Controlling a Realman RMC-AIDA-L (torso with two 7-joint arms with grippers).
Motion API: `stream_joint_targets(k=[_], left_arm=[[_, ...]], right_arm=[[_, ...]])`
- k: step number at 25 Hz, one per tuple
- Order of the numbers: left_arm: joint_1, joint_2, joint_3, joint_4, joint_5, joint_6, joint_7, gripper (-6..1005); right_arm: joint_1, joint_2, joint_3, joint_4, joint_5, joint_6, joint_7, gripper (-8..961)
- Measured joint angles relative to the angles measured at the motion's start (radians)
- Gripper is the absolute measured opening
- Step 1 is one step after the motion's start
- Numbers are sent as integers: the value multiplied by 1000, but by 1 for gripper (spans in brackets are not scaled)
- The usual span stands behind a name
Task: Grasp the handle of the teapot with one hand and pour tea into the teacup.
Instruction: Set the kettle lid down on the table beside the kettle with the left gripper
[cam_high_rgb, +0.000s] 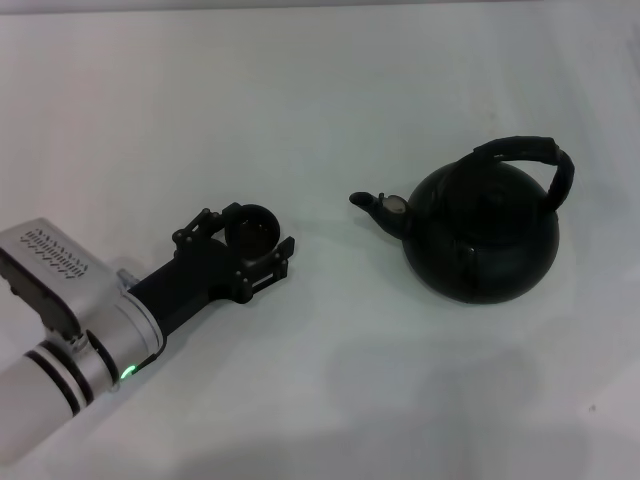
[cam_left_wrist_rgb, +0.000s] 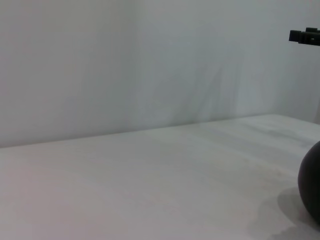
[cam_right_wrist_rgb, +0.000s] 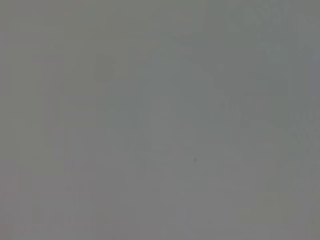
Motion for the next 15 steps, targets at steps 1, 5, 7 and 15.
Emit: stream_joint_targets(k=[1,5,7,15], left_arm=[[1,0,0,1,0,-3,0,870],[4,1,0,4,-2,-19,0,869],[6,1,-6,4,-3,-26,0,869],[20,3,-24,7,-3,-72,1,869]], right_arm=[[0,0,0,0,0,0,0,716],[0,1,1,0,0,0,0,716],[0,1,2,0,0,-1,0,716],[0,2,2,0,0,-7,0,716]])
